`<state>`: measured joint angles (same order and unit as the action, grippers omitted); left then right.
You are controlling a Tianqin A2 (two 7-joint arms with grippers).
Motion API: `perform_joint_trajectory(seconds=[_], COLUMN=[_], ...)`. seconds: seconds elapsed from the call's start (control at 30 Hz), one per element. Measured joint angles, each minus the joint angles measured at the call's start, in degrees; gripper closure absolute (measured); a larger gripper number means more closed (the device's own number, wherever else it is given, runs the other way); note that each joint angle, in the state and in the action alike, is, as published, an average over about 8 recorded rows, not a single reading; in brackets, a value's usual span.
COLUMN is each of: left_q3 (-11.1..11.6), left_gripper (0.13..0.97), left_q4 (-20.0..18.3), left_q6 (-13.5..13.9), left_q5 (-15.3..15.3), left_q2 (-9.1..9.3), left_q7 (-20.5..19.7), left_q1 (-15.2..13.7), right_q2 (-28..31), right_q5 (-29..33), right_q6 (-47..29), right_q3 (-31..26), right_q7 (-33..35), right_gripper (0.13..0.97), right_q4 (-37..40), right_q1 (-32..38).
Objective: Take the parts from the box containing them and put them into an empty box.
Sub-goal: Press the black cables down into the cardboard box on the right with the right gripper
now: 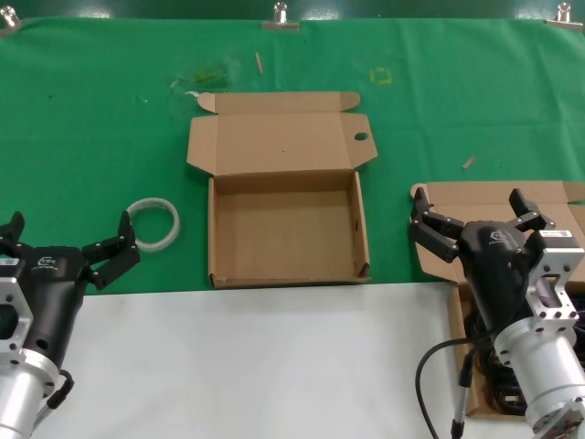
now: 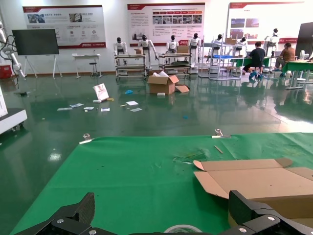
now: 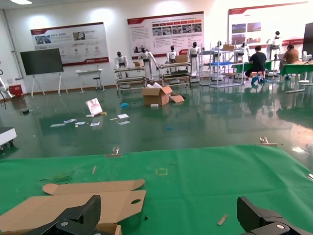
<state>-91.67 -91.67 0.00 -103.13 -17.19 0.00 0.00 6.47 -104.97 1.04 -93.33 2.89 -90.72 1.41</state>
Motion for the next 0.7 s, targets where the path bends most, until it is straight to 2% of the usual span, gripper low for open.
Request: perform_joint_trajectory(seconds=[0.47,0.57,0.7], left_q3=[0.0,0.0,0.0], left_gripper=[0.132,0.132,0.132], left_q4=[0.0,0.0,0.0], left_q6=[0.0,0.0,0.0], left_q5=[0.0,0.0,0.0], left_q2=[0.0,0.0,0.0], left_q7=[0.0,0.0,0.0], left_q1=[0.0,0.0,0.0], right_q2=[0.0,0.0,0.0], right_q5=[-0.3,-2.4,-8.1], right_q6=[0.4,3.2,9.8], right_q3=[-0.3,-2.3,-6.9], right_q7=[0.1,1.5,5.8], right_gripper=[0.129,0.129,0.129], right_q4=[0.0,-0.2,-0.9], right_q1=[0.0,-0.1,-0.3])
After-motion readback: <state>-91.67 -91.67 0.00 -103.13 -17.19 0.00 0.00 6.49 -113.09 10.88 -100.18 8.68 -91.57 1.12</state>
